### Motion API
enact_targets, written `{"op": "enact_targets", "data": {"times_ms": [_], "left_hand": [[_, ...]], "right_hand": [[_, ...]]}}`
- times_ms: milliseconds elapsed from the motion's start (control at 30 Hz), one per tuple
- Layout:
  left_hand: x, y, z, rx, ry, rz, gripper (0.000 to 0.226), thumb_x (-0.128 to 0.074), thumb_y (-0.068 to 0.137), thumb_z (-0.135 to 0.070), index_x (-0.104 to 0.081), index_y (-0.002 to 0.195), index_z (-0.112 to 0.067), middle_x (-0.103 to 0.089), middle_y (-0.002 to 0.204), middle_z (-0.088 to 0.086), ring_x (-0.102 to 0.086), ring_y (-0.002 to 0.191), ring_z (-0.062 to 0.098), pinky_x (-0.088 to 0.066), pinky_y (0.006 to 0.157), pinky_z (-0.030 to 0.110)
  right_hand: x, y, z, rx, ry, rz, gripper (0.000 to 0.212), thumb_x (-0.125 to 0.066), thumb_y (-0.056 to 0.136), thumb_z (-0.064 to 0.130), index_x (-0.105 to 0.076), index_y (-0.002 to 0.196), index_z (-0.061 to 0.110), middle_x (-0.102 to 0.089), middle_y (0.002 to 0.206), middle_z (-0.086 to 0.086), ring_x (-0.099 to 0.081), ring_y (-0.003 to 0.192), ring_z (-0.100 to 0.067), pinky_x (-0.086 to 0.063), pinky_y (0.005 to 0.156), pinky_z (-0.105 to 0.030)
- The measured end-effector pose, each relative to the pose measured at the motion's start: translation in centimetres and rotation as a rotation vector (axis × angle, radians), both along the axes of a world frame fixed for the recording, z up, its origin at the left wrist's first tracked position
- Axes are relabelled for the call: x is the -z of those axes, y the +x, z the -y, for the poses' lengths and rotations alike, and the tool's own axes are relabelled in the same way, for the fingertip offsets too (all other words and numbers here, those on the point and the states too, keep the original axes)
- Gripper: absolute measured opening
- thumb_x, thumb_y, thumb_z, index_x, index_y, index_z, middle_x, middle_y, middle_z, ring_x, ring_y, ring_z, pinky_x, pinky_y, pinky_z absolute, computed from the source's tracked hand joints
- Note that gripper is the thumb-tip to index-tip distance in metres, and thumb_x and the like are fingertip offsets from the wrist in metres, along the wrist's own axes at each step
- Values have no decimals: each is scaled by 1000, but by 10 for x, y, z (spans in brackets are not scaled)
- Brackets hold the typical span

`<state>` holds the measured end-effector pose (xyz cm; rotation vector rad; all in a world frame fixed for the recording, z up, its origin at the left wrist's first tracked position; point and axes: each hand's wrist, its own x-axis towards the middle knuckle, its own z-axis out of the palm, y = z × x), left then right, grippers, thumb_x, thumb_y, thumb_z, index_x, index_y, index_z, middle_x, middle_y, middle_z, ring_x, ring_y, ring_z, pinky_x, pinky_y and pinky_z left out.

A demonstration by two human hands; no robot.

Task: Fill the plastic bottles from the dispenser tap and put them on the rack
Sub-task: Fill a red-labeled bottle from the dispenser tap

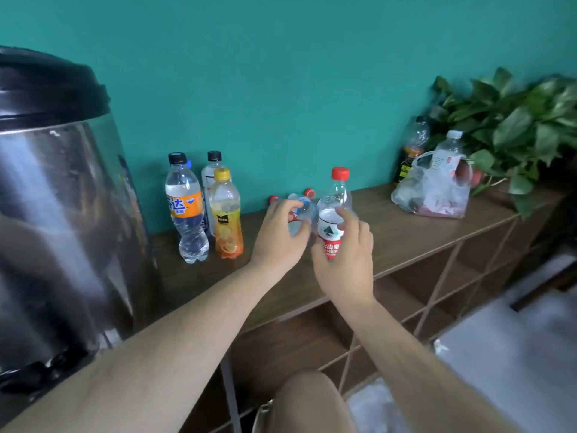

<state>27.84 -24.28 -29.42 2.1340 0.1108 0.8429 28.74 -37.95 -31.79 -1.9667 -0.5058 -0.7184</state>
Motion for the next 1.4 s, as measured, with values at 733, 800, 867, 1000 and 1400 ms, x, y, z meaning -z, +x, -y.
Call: {"op": "enact_targets", "data": {"times_ms": [733,800,867,1000,1400], "left_hand": [[13,-127,29,57,-252,-65,64,-80,89,-42,-44,142,-47,-55,136,-16,-52,124,-6,-43,100,9],[21,-165,19,34,-281,-85,64,-79,90,-41,-43,141,-49,-53,140,-12,-52,129,0,-44,110,23],[30,-201,9,39,-345,-118,63,-79,89,-42,-43,141,-49,-58,135,-11,-57,127,7,-47,108,32],[49,-262,-11,25,-461,-156,67,-77,90,-45,-38,144,-47,-65,117,-28,-65,110,-5,-57,87,22],[125,-351,-50,-242,-400,-526,73,-94,67,-47,-50,123,-33,-66,110,-13,-66,98,4,-54,84,29]], "right_hand": [[15,-115,15,-293,12,-276,80,-68,96,24,-26,164,34,-65,139,7,-65,120,-12,-57,98,-38],[21,-154,3,-310,-17,-288,82,-68,96,24,-25,164,32,-66,136,6,-65,120,-12,-56,97,-37],[29,-185,-5,-345,-66,-286,84,-69,93,26,-25,165,28,-70,127,5,-67,111,-12,-55,91,-31],[42,-220,-14,-520,-145,-342,70,-61,94,31,-37,160,30,-74,112,8,-69,100,-12,-55,89,-35],[55,-220,-101,-440,-510,-501,86,-15,90,81,-63,57,18,-68,63,2,-66,75,-23,-47,72,-38]]}}
